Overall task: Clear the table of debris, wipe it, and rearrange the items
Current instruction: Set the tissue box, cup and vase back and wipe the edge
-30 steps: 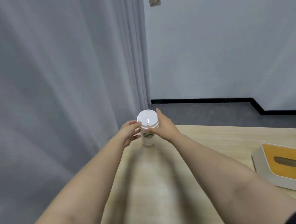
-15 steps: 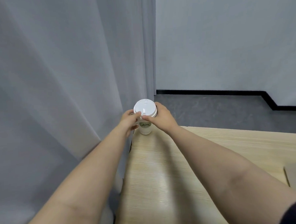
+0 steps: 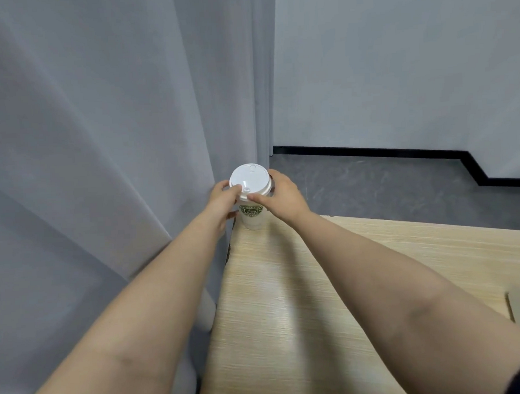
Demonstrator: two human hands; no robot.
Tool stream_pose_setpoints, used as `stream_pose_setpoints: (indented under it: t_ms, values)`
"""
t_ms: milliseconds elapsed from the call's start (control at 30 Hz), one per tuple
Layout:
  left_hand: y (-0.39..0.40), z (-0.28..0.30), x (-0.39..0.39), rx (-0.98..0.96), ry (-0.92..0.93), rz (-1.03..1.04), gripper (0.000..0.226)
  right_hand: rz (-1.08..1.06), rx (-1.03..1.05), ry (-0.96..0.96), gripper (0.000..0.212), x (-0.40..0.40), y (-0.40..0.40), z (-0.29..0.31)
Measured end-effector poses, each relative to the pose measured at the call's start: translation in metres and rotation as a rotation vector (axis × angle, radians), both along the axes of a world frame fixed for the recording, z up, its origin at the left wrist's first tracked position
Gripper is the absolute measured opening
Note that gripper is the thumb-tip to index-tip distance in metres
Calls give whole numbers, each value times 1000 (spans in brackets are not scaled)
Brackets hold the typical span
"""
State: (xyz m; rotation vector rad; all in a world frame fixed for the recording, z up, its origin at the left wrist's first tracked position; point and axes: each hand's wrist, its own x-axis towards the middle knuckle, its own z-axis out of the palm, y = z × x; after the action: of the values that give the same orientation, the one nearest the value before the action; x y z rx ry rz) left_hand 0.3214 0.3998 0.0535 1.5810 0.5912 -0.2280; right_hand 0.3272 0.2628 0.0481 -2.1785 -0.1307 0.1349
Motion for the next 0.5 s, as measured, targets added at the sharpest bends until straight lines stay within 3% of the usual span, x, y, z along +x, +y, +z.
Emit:
stream_pose_setpoints:
  t_ms: [500]
  values:
    - [1,1,-5,66,14,1,44,8,42,37,60,-5,2,-2]
